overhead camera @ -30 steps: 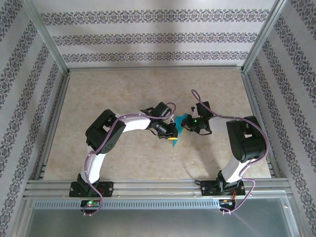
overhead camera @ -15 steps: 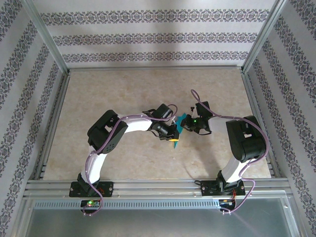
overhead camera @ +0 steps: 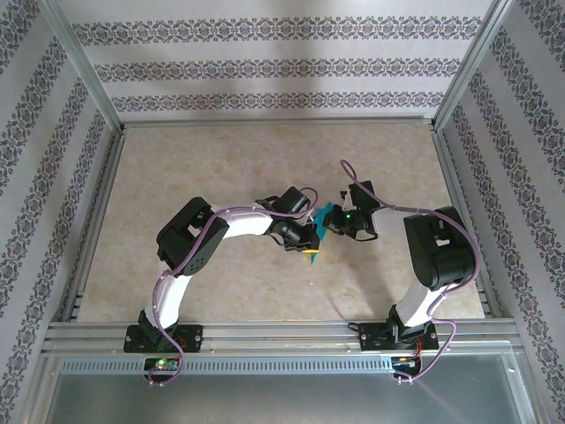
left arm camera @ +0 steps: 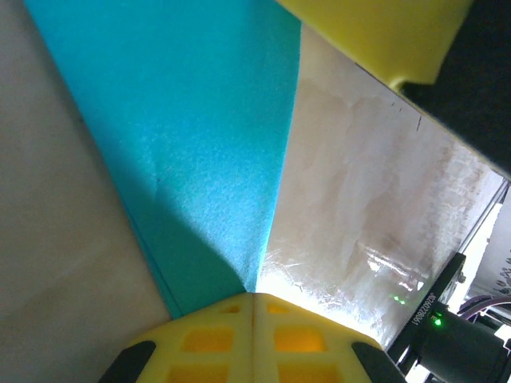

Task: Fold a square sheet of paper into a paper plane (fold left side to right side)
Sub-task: Fold the wing for the fifth time at the center of the table.

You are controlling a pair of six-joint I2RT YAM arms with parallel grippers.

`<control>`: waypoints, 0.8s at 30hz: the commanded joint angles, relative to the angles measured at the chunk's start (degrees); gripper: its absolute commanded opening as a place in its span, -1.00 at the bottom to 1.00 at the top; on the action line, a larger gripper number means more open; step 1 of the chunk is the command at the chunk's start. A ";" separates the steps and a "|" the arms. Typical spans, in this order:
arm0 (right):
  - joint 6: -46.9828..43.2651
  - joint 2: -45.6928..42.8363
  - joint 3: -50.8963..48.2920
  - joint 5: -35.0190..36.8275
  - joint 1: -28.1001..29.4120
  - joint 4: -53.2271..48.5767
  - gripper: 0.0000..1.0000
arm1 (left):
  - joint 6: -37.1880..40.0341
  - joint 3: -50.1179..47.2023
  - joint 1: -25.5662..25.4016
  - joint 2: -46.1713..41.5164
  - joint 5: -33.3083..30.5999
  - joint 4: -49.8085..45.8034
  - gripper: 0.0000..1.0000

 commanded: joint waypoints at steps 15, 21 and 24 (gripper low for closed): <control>-0.32 -16.54 -6.75 -4.07 0.39 -0.26 -1.00 | 1.95 -7.65 -0.65 -2.98 -5.88 -4.13 -1.00; 2.20 -14.37 -8.99 -2.49 4.84 4.94 -1.00 | 1.90 -9.16 -0.65 -4.15 -5.23 -3.74 -1.00; 2.35 -11.84 -8.57 -1.70 6.07 6.58 -1.00 | 1.86 -9.46 -0.68 -4.44 -5.36 -3.70 -1.00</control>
